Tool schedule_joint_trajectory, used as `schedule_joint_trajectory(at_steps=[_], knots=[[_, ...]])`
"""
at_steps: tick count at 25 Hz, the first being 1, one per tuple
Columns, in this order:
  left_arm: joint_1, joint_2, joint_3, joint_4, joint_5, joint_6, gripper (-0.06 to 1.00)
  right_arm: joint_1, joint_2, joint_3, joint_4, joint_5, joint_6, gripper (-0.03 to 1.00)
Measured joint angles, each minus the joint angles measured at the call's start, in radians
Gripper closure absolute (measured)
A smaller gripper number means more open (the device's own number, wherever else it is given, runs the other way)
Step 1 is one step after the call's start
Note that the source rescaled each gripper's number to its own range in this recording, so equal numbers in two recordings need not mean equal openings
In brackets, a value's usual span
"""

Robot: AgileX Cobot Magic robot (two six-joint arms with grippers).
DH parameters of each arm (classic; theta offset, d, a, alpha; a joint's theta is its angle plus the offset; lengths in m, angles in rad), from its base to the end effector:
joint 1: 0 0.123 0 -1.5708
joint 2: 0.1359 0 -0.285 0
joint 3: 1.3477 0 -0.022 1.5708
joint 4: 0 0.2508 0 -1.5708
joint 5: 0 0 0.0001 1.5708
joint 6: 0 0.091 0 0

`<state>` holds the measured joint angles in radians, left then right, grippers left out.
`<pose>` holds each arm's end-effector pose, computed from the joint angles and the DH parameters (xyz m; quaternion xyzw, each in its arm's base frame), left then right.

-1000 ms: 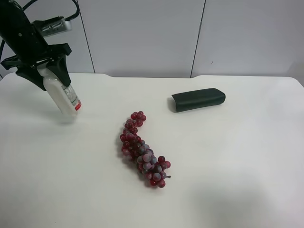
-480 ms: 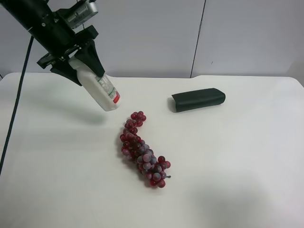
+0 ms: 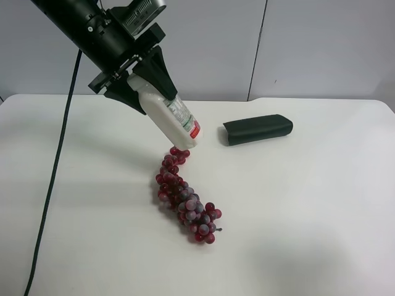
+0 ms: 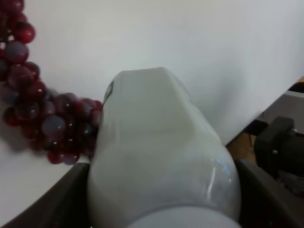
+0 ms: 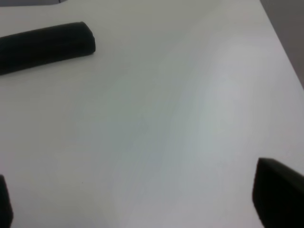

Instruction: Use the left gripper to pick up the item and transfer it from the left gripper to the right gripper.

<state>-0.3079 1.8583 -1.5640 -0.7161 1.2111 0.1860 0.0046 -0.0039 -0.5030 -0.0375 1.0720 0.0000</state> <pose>0.3500 -0.1700 0.2833 0.1333 0.9295 -0.3402 0.0508 -0.0063 -0.0030 0.2772 -0.0011 0.8542 -0.0175 0.5196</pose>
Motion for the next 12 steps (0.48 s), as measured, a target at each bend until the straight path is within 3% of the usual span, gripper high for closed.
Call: schedule_joint_trajectory(at_steps=[12], knots=[[0.0, 0.0, 0.0, -0.077, 0.0, 0.041, 0.92, 0.0, 0.0, 0.0, 0.0, 0.0, 0.0, -0.03]])
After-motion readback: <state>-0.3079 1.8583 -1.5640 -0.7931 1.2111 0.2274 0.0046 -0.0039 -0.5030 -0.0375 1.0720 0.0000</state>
